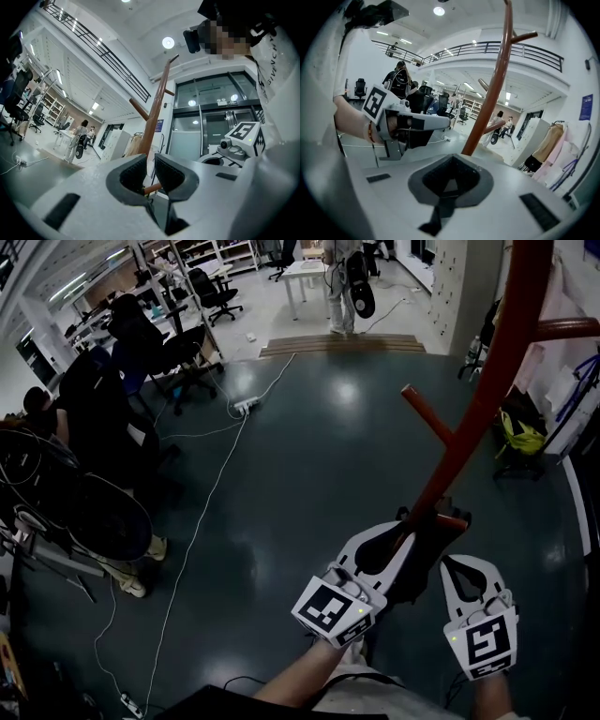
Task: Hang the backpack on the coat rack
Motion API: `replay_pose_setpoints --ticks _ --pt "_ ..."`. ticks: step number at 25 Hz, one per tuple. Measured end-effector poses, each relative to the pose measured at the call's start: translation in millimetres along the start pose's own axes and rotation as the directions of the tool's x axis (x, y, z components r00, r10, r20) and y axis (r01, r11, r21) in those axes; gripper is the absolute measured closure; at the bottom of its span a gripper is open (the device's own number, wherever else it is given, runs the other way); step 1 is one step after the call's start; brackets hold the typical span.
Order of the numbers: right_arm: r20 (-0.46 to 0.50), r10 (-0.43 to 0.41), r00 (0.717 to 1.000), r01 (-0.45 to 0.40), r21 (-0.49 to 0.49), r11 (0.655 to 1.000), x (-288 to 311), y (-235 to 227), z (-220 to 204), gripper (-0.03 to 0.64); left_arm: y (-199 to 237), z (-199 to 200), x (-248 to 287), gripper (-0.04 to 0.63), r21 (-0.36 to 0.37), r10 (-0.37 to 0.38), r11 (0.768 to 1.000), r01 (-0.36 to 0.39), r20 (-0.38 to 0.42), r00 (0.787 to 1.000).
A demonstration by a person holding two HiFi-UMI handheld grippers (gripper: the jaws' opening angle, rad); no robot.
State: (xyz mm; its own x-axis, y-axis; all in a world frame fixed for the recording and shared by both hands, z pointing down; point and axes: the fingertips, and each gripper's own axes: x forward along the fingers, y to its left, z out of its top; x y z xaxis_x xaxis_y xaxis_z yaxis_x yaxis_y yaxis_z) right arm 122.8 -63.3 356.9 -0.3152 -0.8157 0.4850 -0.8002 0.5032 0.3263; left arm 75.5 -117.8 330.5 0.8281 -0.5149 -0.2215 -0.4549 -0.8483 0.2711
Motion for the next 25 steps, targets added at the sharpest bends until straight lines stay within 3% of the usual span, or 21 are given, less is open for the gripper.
replay_pose_setpoints --ticks 12,25 --pt "0.09 -0.012 0.996 0.0 0.13 0.992 -30 13 2 0.604 -15 13 -14 0.534 0.013 0.001 1.0 -0.002 0.014 1.0" --pt "0.087 0.014 0.996 -0.026 0.139 0.99 -30 15 -5 0.604 -17 14 -12 0.535 0.022 0.009 1.0 -0.01 0.01 1.0"
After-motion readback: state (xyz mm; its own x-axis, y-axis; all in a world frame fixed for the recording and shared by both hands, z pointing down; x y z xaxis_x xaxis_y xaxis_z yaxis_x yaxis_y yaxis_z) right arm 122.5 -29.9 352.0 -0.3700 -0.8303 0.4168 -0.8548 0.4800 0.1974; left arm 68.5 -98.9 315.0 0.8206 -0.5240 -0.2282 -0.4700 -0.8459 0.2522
